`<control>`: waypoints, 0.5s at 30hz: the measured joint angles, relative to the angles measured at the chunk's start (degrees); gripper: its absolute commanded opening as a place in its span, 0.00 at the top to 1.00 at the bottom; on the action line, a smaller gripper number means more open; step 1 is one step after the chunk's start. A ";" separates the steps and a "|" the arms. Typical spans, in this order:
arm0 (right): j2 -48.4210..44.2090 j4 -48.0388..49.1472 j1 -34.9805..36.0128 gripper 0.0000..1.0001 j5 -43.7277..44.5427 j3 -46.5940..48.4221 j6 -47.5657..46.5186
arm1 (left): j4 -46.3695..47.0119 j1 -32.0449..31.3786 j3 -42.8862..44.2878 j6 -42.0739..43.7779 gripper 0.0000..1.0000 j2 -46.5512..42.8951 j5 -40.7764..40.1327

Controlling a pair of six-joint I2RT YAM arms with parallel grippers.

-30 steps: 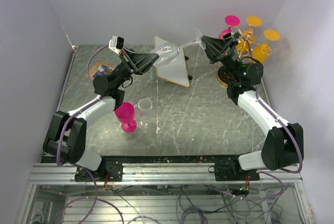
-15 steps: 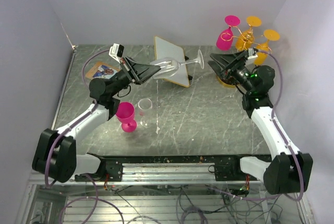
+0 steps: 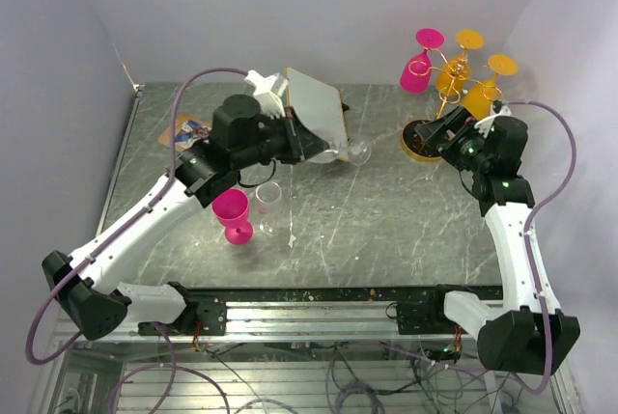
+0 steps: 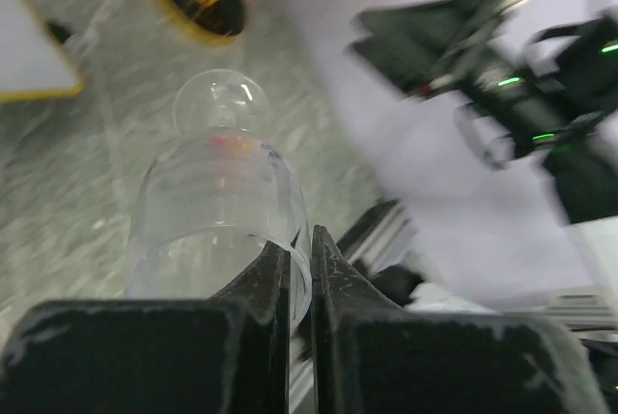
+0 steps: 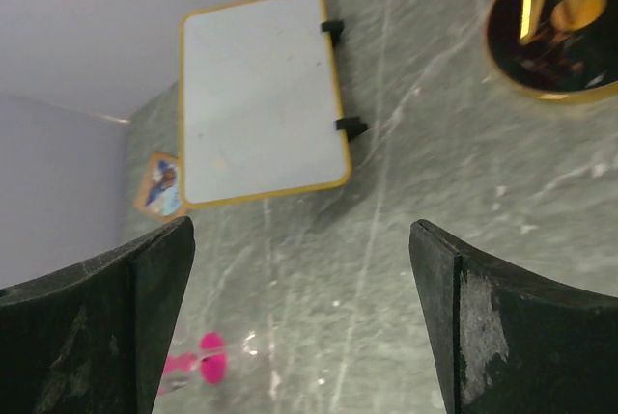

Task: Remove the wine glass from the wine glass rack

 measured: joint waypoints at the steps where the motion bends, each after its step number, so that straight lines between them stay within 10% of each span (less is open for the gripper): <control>1: -0.50 -1.49 -0.02 0.07 1.73 1.11 -2.05 | -4.22 -1.60 1.75 2.25 0.93 0.96 -2.62; 15: -4.52 -7.34 -0.11 0.02 6.62 4.33 -12.59 | -35.21 -15.32 12.02 16.28 0.93 19.98 -20.33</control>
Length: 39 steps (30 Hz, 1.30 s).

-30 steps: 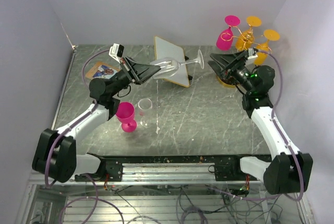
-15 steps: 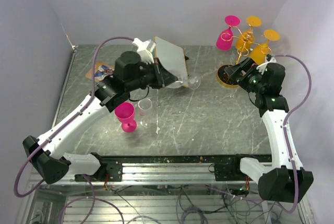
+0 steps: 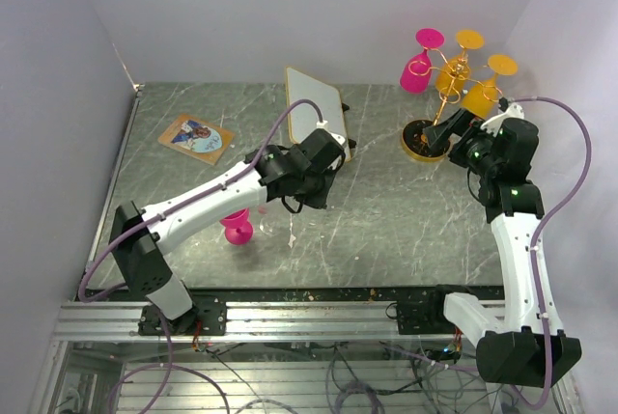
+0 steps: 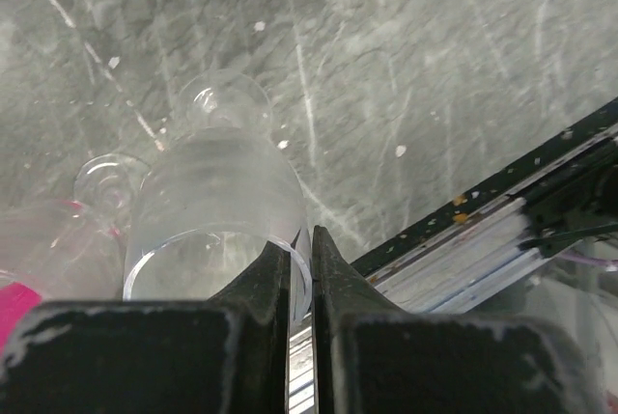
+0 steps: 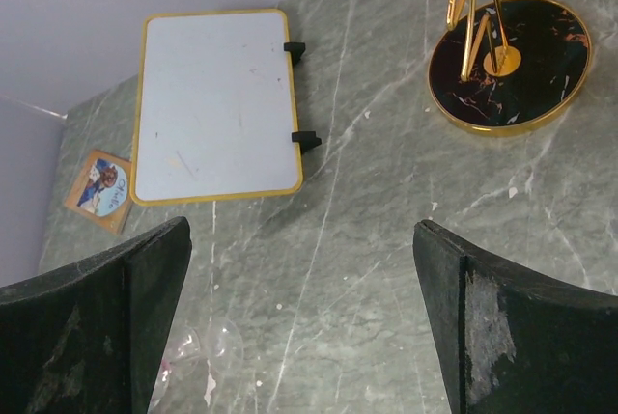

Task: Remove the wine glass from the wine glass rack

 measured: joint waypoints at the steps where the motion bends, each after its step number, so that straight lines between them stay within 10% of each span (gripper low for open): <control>1: 0.00 -0.02 0.00 0.02 -0.11 0.00 -0.20 | -0.81 -0.02 0.15 0.46 0.93 0.46 -0.35; 21: -3.28 -1.86 0.00 0.02 -0.66 1.42 -2.29 | -3.89 0.04 2.12 4.07 0.89 5.75 -2.80; 39: -2.54 -5.27 0.00 0.00 3.15 12.44 -4.46 | -2.32 2.47 4.22 9.14 0.39 3.23 -3.19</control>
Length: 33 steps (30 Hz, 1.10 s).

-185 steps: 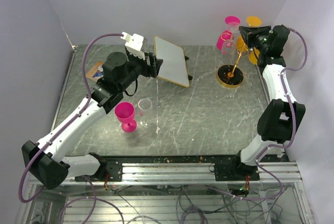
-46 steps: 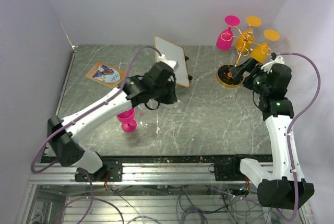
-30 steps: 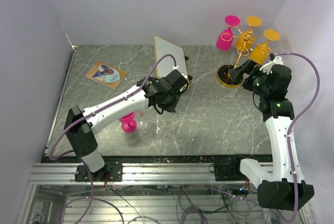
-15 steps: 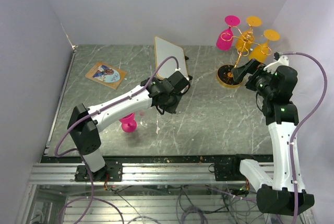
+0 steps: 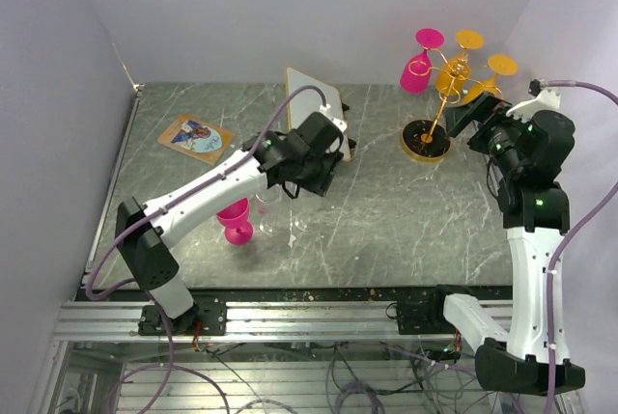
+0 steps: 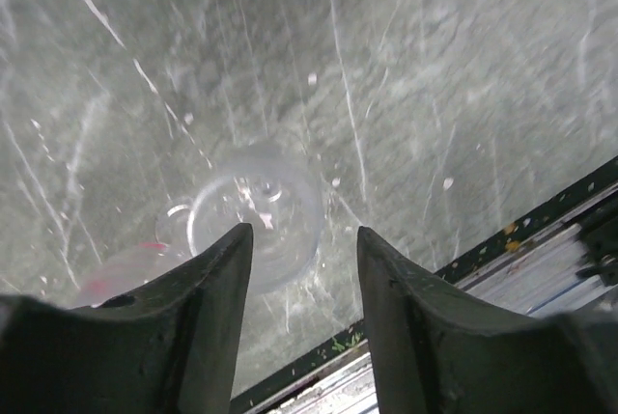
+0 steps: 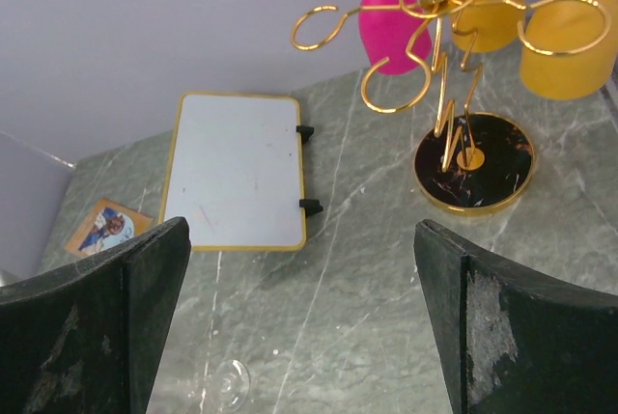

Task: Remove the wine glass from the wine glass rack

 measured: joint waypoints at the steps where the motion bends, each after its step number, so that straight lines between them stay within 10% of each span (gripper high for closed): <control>1: -0.02 0.00 0.00 0.00 0.31 0.39 -0.02 | 0.02 0.46 1.51 0.57 0.36 -0.15 0.15; 12: 7.80 -0.26 0.00 0.01 4.85 9.92 0.81 | 16.37 14.82 7.80 2.89 0.18 -9.92 11.76; 33: 38.53 3.10 -9.09 0.02 12.04 27.63 14.08 | 36.79 17.73 -11.52 9.03 0.20 -19.52 19.37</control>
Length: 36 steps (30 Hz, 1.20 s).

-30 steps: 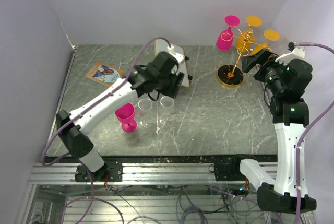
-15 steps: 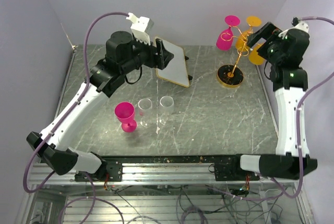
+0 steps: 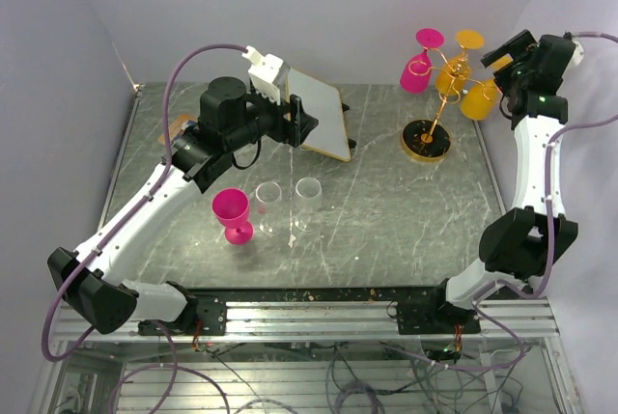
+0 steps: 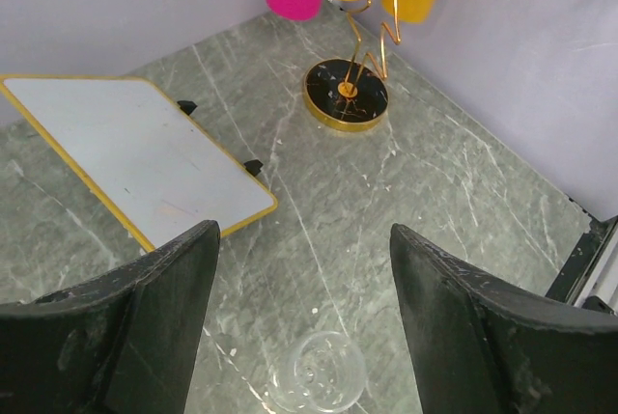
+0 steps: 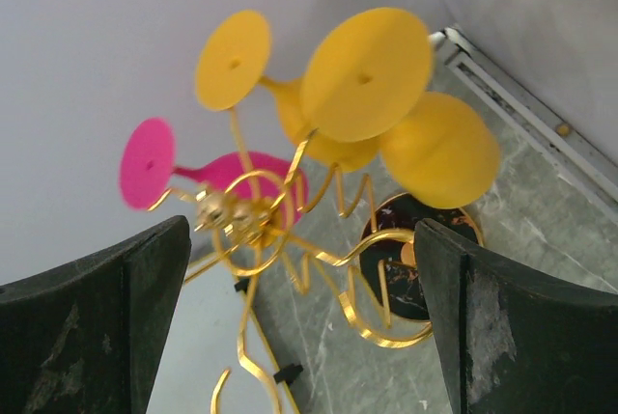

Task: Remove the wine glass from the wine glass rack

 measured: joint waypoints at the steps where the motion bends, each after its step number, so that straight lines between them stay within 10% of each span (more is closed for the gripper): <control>1: 0.90 0.13 -0.72 0.02 0.04 0.00 0.96 | 0.09 0.09 0.00 0.28 0.20 0.02 0.02; 36: 20.00 -4.44 -4.63 0.56 10.05 17.05 12.11 | 0.44 0.24 -0.02 2.54 0.22 0.68 -1.42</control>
